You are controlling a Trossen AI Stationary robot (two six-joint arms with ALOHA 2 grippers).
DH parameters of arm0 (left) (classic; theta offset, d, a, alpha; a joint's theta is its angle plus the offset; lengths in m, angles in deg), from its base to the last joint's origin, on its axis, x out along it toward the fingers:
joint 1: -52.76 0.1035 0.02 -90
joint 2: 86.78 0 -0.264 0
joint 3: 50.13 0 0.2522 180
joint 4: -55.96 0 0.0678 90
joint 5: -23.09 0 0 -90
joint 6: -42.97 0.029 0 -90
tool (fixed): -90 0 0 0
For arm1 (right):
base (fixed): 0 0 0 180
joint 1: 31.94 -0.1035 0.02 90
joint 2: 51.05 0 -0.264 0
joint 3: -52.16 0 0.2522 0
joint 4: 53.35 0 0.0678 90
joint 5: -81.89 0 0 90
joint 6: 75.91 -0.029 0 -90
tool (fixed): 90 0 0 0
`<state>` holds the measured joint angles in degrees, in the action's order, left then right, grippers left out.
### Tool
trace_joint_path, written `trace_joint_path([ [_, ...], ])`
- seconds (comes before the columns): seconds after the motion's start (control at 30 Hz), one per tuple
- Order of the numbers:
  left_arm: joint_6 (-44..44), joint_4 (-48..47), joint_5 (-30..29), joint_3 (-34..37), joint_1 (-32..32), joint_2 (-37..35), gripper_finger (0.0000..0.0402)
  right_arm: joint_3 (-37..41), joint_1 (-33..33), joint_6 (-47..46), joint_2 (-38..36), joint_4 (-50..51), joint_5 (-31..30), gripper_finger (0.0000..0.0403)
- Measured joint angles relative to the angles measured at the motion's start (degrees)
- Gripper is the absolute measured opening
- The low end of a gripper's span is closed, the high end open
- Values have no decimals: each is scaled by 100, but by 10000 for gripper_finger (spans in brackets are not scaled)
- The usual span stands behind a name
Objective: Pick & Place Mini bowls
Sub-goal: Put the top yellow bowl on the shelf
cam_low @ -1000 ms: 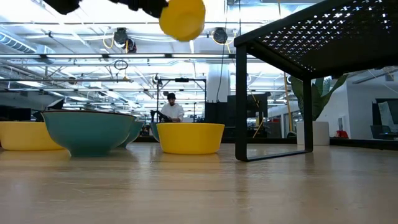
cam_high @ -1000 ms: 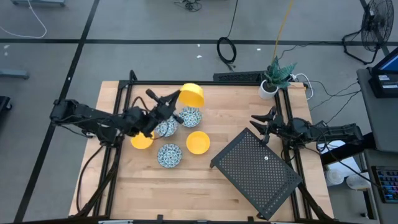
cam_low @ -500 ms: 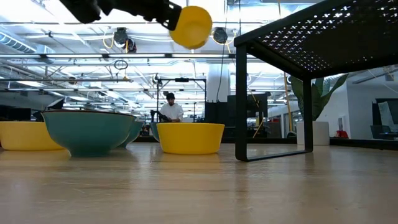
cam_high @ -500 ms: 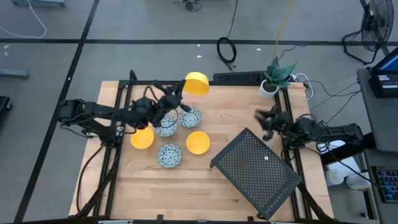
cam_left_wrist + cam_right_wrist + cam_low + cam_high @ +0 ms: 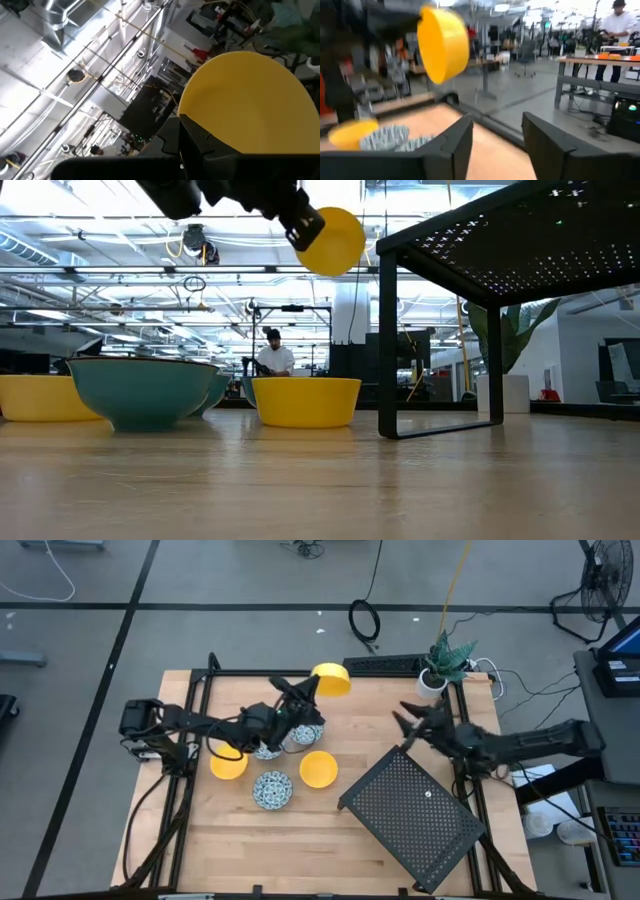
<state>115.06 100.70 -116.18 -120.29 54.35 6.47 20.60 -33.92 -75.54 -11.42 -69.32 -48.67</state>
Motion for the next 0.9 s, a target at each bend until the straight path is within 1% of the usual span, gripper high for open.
trace_joint_path([
  [0.1, 25, 13, -25, -34, -112, 22, 0, -649, -2, 311, 1020, 0, -5, 204],
  [0.23, 34, 13, -81, -34, -221, 22, 0, -1467, 0, 687, 2168, -74, -15, 251],
  [0.37, 110, 11, -301, -34, -292, 22, 0, -2068, 0, 1053, 2881, -378, -13, 272],
  [0.5, 121, 8, -546, -34, -342, 22, 0, -2262, 14, 1436, 3270, -927, -19, 270],
  [0.63, 136, 5, -481, -31, -391, 22, 0, -2280, 96, 1786, 3482, -1808, -4, 257],
  [0.73, 138, 2, -427, -30, -402, 19, 0, -2282, 236, 1954, 3606, -2008, 43, 249],
  [0.9, 160, 2, -363, -29, -402, 19, 0, -2282, 557, 1688, 3768, -2022, 700, 239],
])
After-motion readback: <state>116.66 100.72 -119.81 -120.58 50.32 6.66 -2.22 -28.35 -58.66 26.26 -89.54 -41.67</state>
